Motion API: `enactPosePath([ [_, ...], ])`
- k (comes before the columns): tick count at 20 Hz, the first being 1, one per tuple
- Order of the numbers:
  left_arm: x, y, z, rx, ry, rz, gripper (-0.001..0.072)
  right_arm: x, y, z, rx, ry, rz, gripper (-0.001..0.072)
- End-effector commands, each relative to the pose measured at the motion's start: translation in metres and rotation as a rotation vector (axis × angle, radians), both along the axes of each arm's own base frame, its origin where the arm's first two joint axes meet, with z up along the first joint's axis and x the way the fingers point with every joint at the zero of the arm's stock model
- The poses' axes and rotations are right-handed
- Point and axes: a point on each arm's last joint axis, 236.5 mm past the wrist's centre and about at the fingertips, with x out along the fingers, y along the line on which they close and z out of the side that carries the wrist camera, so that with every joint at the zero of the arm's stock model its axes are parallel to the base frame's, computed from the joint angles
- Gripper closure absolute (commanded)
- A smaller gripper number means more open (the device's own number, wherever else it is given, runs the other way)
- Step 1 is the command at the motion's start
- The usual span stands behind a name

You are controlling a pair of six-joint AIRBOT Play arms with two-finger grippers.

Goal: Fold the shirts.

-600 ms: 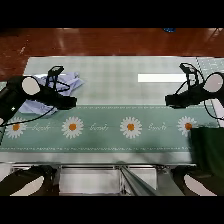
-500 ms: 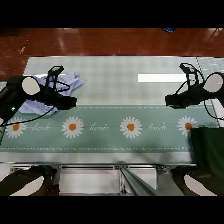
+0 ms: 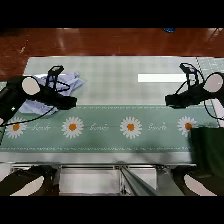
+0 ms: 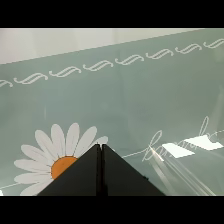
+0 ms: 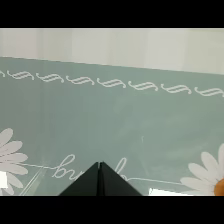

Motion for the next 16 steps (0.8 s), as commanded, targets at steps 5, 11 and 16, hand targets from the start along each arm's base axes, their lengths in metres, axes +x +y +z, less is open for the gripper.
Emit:
enactPosePath([
  [5,0.003,0.0,0.001,0.002,-0.017,-0.009,0.068,0.022,-0.001,0.006,-0.004,-0.095,-0.009,0.0692],
  [11,0.075,0.044,0.037,0.149,-0.318,0.029,0.0202,0.043,-0.004,0.006,-0.013,-0.169,-0.025,0.0295],
  [16,0.118,0.14,0.075,0.285,-0.457,0.19,0.0204,0.029,-0.005,0.0,-0.017,-0.103,-0.025,0.0302],
])
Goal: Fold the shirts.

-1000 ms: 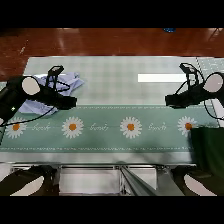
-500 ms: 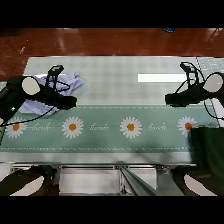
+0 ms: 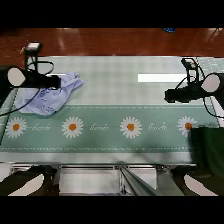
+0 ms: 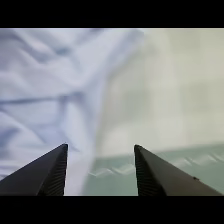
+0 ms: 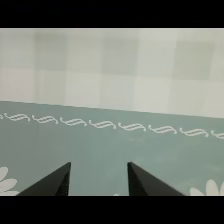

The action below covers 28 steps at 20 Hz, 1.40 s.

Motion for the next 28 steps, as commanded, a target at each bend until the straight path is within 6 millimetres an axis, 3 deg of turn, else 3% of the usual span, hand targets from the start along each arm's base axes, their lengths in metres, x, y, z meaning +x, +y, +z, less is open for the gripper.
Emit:
enactPosePath([
  [1,0.019,0.064,0.005,0.074,-0.048,0.113,0.0204,-0.002,0.001,-0.002,0.008,0.014,-0.019,0.0302],
  [4,0.013,0.094,-0.031,0.095,0.06,0.168,0.0203,0.001,0.005,0.0,0.035,0.003,-0.04,0.0302],
  [7,0.017,0.112,-0.063,0.092,0.114,0.204,0.0203,0.001,0.007,0.0,0.049,0.006,-0.052,0.0303],
  [12,0.004,0.112,-0.128,0.072,0.284,0.23,0.0203,0.0,0.007,0.0,0.055,0.012,-0.07,0.0302],
  [17,-0.01,0.103,-0.155,0.028,0.389,0.242,0.0218,0.001,0.007,0.001,0.064,0.008,-0.093,0.0302],
  [18,-0.017,0.101,-0.158,0.022,0.426,0.243,0.0363,0.002,0.007,0.001,0.065,0.006,-0.095,0.0303],
  [19,-0.022,0.1,-0.159,0.019,0.451,0.244,0.0566,0.003,0.007,0.001,0.067,0.004,-0.1,0.0302],
  [20,-0.026,0.099,-0.156,0.018,0.471,0.241,0.0668,0.004,0.007,0.002,0.069,-0.001,-0.102,0.0302],
  [22,-0.023,0.091,-0.139,-0.004,0.483,0.2,0.0682,0.005,0.007,0.006,0.07,-0.015,-0.102,0.0302],
  [24,0.0,0.073,-0.097,-0.087,0.39,0.176,0.0682,0.008,0.006,0.023,0.071,-0.063,-0.099,0.0302],
  [26,0.035,0.05,-0.026,-0.214,0.199,0.17,0.0682,0.01,0.005,0.053,0.075,-0.142,-0.096,0.0303],
  [28,0.058,0.028,0.061,-0.323,-0.011,0.132,0.0682,0.007,0.005,0.086,0.089,-0.229,-0.094,0.0302],
])
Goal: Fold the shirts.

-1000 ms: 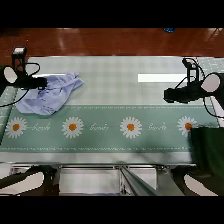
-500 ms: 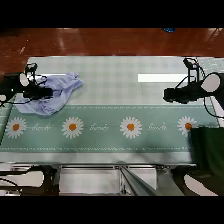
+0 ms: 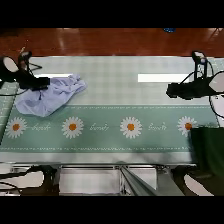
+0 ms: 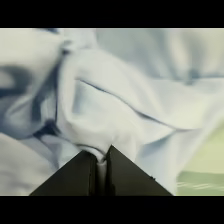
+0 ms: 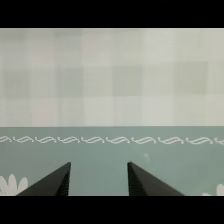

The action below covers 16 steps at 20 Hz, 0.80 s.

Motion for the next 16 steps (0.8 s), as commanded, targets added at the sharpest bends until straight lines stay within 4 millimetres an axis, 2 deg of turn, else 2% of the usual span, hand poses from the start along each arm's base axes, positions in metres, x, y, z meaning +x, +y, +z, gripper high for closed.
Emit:
enactPosePath([
  [1,0.03,-0.043,0.144,-0.187,-0.346,-0.023,0.0682,-0.006,0.001,0.053,0.018,-0.14,-0.001,0.0302],
  [2,0.028,-0.051,0.189,-0.215,-0.444,-0.035,0.0682,-0.011,0.002,0.067,0.028,-0.178,0.0,0.0302],
  [4,0.015,-0.062,0.264,-0.227,-0.605,-0.068,0.0682,-0.024,0.005,0.094,0.048,-0.249,0.004,0.0302],
  [7,-0.017,-0.085,0.353,-0.219,-0.792,-0.141,0.0682,-0.045,0.004,0.128,0.056,-0.346,0.008,0.0303],
  [10,-0.058,-0.131,0.428,-0.294,-0.951,-0.261,0.0682,-0.063,0.003,0.153,0.061,-0.423,0.011,0.0303],
  [12,-0.085,-0.167,0.451,-0.38,-0.99,-0.354,0.0682,-0.073,0.002,0.167,0.064,-0.467,0.011,0.0303],
  [14,-0.11,-0.213,0.45,-0.437,-0.968,-0.486,0.0682,-0.079,0.001,0.175,0.064,-0.497,0.011,0.0303],
  [16,-0.13,-0.259,0.436,-0.502,-0.928,-0.595,0.0682,-0.082,0.0,0.178,0.062,-0.506,0.011,0.0303],
])
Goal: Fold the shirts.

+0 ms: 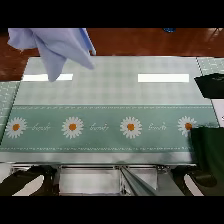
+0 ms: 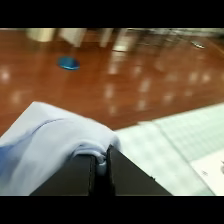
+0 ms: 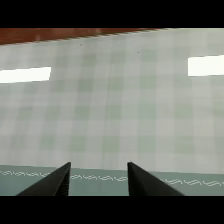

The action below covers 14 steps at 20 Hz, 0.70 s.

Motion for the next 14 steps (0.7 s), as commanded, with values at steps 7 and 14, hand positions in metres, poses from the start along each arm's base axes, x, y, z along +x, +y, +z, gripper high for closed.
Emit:
enactPosePath([
  [7,-0.064,-0.141,-0.154,-0.021,0.296,-0.308,0.0682,-0.009,-0.002,0.009,-0.007,-0.03,-0.003,0.0303],
  [14,-0.106,-0.163,-0.373,0.098,0.725,-0.302,0.0682,-0.007,-0.001,0.0,-0.003,0.006,-0.001,0.0303],
])
